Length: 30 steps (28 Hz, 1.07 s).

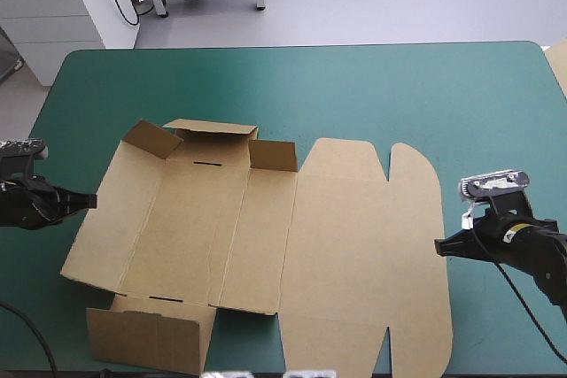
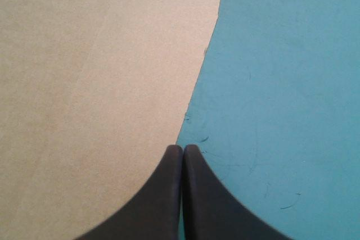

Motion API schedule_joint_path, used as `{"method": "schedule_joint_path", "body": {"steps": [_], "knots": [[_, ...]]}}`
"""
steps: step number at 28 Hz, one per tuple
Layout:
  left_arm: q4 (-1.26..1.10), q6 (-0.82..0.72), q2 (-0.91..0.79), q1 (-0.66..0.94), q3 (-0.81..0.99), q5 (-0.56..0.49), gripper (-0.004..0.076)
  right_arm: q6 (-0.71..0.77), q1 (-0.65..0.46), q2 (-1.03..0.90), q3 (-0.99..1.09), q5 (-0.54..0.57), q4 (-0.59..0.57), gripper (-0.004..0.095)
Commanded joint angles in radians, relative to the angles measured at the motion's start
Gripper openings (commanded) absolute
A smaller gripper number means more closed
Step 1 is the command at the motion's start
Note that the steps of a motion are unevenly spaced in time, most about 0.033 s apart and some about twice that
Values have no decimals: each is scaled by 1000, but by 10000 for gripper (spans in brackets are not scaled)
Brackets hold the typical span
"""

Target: Fold the box

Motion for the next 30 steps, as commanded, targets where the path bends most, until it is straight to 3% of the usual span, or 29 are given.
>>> {"method": "schedule_joint_path", "body": {"steps": [1,6,8,15,27,30], "knots": [[-20,12,-17,1,-33,-45,133,-11,4,-8,-24,-55,-1,-21],[56,12,-17,1,-28,-51,379,-12,4,-8,-24,-55,-1,-21],[76,17,-17,1,-16,-53,424,-12,4,-8,-24,-57,-1,-21],[91,43,-2,1,92,-127,421,-12,4,-8,-24,-57,-1,-21],[83,119,170,1,104,-84,421,-32,4,-8,-24,-42,-1,-21],[-59,226,207,1,104,-32,421,-34,4,-8,-24,-47,-1,-21]]}}
